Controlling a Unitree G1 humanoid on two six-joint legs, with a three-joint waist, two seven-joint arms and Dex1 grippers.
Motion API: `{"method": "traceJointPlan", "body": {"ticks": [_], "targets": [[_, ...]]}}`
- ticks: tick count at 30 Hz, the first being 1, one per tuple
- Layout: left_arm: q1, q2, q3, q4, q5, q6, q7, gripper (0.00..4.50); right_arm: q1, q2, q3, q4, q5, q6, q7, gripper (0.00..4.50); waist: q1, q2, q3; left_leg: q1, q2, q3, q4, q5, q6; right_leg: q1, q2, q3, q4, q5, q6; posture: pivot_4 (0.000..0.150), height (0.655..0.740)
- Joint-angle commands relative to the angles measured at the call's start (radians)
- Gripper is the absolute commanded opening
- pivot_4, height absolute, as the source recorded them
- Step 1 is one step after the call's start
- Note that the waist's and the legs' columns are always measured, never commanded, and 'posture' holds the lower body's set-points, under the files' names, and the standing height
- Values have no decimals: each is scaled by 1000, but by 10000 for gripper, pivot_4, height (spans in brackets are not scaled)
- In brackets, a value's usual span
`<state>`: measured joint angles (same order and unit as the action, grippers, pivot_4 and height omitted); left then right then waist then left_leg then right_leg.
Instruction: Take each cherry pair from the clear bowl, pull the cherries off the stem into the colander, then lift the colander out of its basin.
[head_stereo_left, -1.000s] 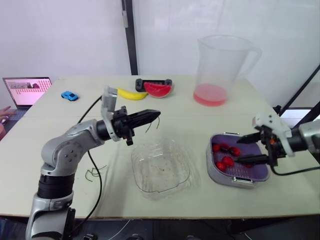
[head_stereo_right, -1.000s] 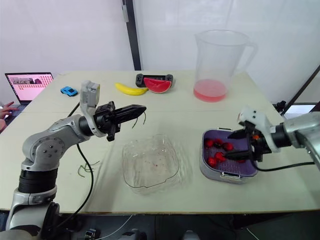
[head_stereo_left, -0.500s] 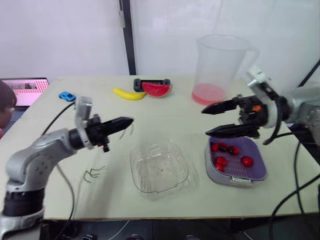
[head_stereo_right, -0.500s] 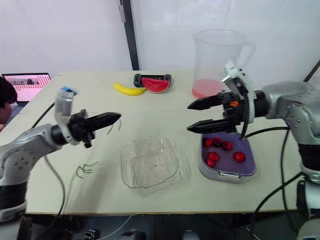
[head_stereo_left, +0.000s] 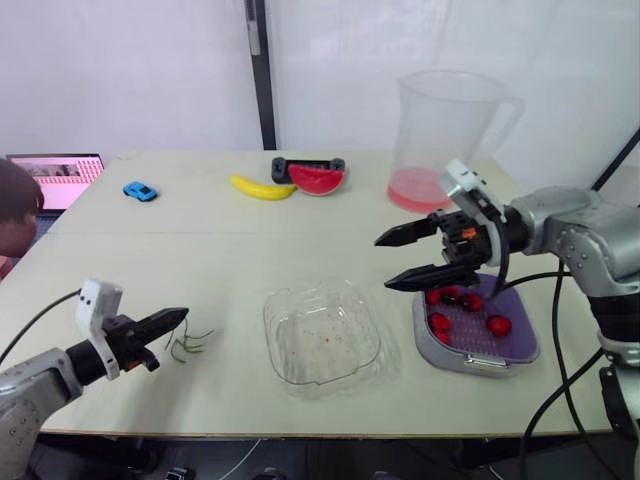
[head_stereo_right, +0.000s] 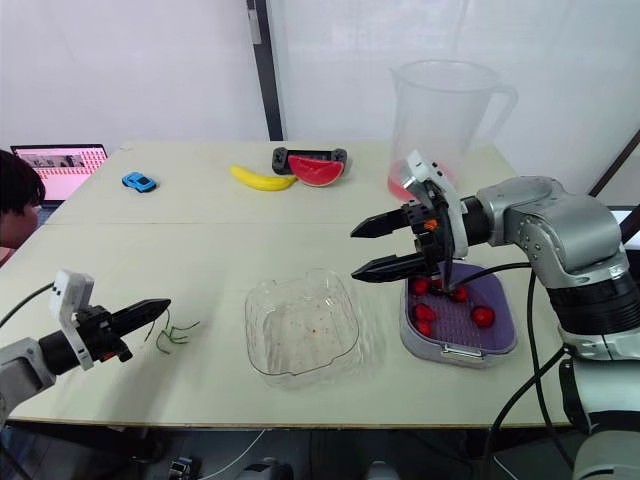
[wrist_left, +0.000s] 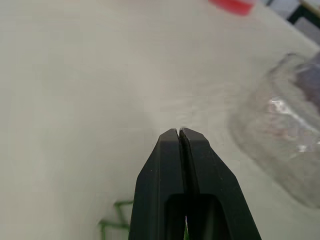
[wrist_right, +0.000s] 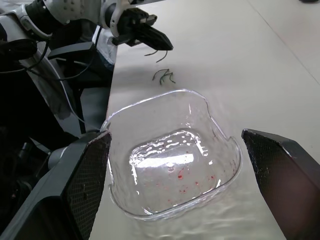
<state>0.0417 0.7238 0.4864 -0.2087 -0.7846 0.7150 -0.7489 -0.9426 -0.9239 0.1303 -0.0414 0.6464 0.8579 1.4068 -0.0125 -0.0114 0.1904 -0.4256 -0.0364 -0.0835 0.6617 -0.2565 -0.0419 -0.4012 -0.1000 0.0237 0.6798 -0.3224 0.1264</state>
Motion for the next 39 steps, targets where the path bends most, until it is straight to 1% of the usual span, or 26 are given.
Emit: {"method": "traceJointPlan", "body": {"ticks": [1, 2, 5, 8, 9, 10, 11, 12, 13, 15, 17, 20, 22, 25, 27, 29, 32, 34, 36, 39], "targets": [[14, 5, 13, 28, 49, -54, -1, 0, -52, -20, -13, 3, -14, -12, 31, 44436, -2, 0, 0, 0, 0, 0, 0, 0, 0, 0, 0, 0, 0, 0, 0, 1500, 7400], [11, 0, 17, 33, 46, -55, -2, 0, -62, -22, -12, 5, -18, -9, 36, 44436, -2, 0, 0, 0, 0, 1, 0, 0, 0, -1, 0, 0, 0, 0, 0, 1500, 7400], [-9, 6, 24, 61, 63, -78, -2, 9330, -78, -33, -8, 5, -25, 8, 46, 45000, -1, 0, 0, 0, 0, 1, -1, 0, 0, -1, 0, 0, 0, 0, 0, 1500, 7400], [-28, 8, 36, 79, 63, -87, -1, 23375, -82, -40, -2, 4, -32, 20, 50, 45000, 1, 0, 0, 0, 0, 0, 0, 0, 0, -1, -1, 0, 0, 0, 0, 1500, 7400], [-34, 12, 43, 90, 64, -95, -6, 29590, -85, -39, 0, 2, -35, 25, 49, 45000, 0, 0, 0, 0, 0, 1, 0, 0, 0, -1, -1, 0, 0, 0, 0, 1500, 7400], [-31, 26, 48, 98, 72, -119, -35, 33246, -89, -37, 5, 3, -39, 31, 47, 45000, -1, 0, 0, 0, 0, 1, 0, 0, 0, -1, -2, 0, 0, 0, 0, 1500, 7400], [-28, 41, 52, 107, 84, -142, -55, 38976, -91, -34, 9, 4, -44, 36, 45, 45000, -2, 0, 0, 0, 0, 1, -1, 0, 0, -1, -2, 0, 0, 0, 0, 1500, 7400], [-25, 50, 52, 112, 94, -157, -68, 43141, -92, -33, 12, 5, -48, 38, 44, 45000, -2, 0, 0, 0, 0, 1, -1, 0, 0, -2, -1, 0, 0, 0, 0, 1500, 7400], [-28, 57, 57, 119, 96, -166, -74, 44239, -90, -33, 17, 7, -55, 39, 43, 45000, -2, 0, 0, 0, 0, 1, -1, 0, 0, -2, -1, 0, 0, 0, 0, 1500, 7400], [-53, 92, 87, 127, 72, -169, -109, 44239, -73, -37, 27, 10, -75, 33, 35, 45000, -2, 0, 0, 0, 0, 1, -1, 0, 0, -2, -1, 0, 0, 0, 0, 1500, 7400], [-89, 135, 83, 108, 54, -162, -156, 44239, -49, -37, 20, 15, -89, 26, 16, 45000, -2, 0, 0, 0, 0, 2, -1, 0, 0, -2, -2, 0, 0, 0, 0, 1500, 7400], [-156, 177, 37, 76, 30, -134, -212, 44239, -7, -34, 2, 1, -110, 11, -25, 45000, 6, 0, 0, -1, -1, 1, -1, 0, 0, -1, -3, -1, 0, 0, 0, 1500, 7400], [-228, 211, -19, 50, -28, -68, -276, 44239, 36, -49, -28, -49, -106, 26, -64, 45000, 7, 0, 0, -1, -2, 1, -1, 0, 0, -1, -3, -1, 0, 0, 0, 1500, 7400], [-333, 235, -90, 27, -100, 20, -334, 44239, 88, -79, -88, -117, -69, 78, -103, 45000, -1, 0, 0, -1, -2, 1, -1, 0, 0, -2, -3, -1, 0, 0, 0, 1500, 7400], [-448, 240, -200, 27, -88, 38, -401, 44239, 174, -133, -180, -198, -38, 131, -140, 45000, -2, 0, 0, -1, -1, 1, -1, 0, 0, -2, -2, 0, 1, 0, 0, 1500, 7400], [-579, 212, -300, 47, -71, 49, -442, 44239, 282, -189, -290, -276, -11, 186, -176, 45000, 2, 0, 0, -2, -2, 0, -1, 0, 0, -1, -1, -3, 1, 0, 0, 1500, 7400], [-714, 170, -400, 100, -38, 45, -498, 44239, 429, -233, -462, -356, 7, 247, -225, 45000, 3, 0, 0, -1, -3, 1, 0, 0, 0, 0, 0, -2, 1, 0, 0, 1500, 7400], [-783, 149, -461, 137, -9, 35, -550, 44239, 552, -240, -608, -416, -1, 280, -249, 45000, -1, 1, 0, -1, -3, 1, 1, 0, 0, 1, 1, -2, 1, 0, 0, 1500, 7400], [-826, 132, -498, 161, 16, 24, -582, 44239, 641, -238, -710, -450, 3, 302, -259, 45000, -4, 1, 0, 0, -2, 2, 1, -1, 2, 1, 2, -1, 1, 0, 0, 1500, 7400], [-920, 73, -559, 223, 48, 9, -640, 44239, 909, -200, -983, -537, -61, 349, -239, 45000, 1, 0, 0, 0, -2, 2, 0, -1, 2, 2, 3, -2, 1, 0, 0, 1500, 7400]]}}
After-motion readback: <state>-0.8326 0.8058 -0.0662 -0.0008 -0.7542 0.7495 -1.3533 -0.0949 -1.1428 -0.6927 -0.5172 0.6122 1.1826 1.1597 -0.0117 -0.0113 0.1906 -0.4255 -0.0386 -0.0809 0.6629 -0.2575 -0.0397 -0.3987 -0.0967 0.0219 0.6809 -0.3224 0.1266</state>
